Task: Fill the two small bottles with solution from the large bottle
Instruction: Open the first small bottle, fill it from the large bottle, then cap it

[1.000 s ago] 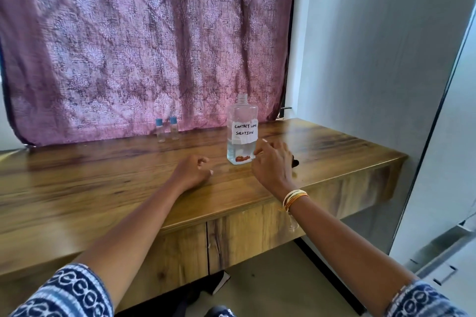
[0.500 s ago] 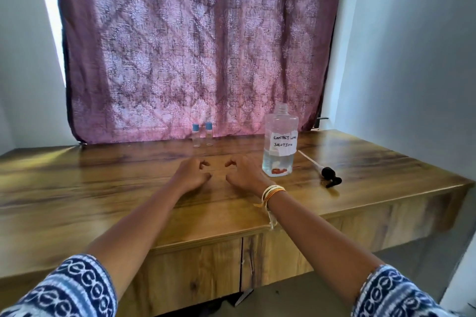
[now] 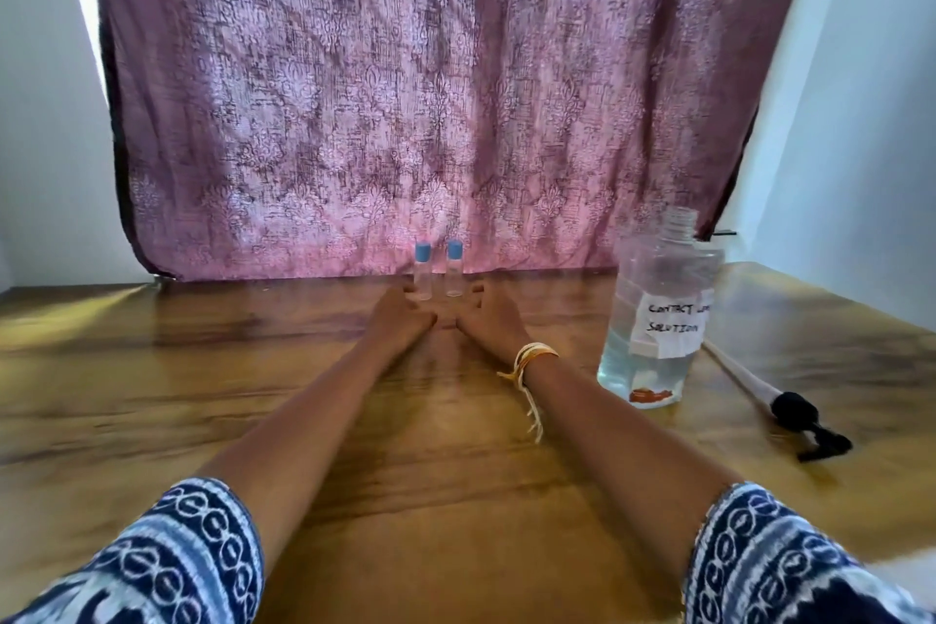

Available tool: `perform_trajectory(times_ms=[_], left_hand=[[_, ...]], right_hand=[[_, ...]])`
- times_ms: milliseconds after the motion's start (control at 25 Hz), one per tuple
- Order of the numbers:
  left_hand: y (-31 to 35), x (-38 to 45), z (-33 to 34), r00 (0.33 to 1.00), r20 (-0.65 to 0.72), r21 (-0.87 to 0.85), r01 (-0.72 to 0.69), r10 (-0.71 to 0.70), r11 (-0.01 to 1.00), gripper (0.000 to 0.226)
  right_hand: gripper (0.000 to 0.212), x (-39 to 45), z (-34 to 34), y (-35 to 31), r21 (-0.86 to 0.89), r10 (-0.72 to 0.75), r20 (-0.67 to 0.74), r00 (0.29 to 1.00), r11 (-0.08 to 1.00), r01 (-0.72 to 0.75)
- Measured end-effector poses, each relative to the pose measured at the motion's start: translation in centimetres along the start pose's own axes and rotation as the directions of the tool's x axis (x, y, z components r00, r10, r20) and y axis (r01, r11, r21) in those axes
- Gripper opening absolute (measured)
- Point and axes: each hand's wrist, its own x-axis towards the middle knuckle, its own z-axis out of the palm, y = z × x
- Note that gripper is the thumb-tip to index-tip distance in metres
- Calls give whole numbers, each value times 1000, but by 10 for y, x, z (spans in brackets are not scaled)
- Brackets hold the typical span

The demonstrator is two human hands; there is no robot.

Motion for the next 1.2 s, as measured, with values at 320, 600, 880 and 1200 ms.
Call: perform_trajectory(times_ms=[320, 600, 880, 1200], left_hand=[[-17, 75, 21, 998, -53, -70, 13, -17, 997, 86], [-32, 94, 30, 998, -62, 15, -23, 24, 1000, 46], [-21, 67, 12, 998, -24, 54, -52, 53, 997, 36], [-9, -21, -14, 988, 57, 43, -147, 144, 988, 32]], right_hand=[[79, 78, 23, 3, -13, 71, 49, 996, 997, -70], [24, 99, 33, 11, -69, 18, -5, 1000, 997, -18], [25, 62, 18, 6, -5, -19, -46, 999, 1000, 19], [19, -37, -17, 0, 33, -71, -35, 997, 997, 72]])
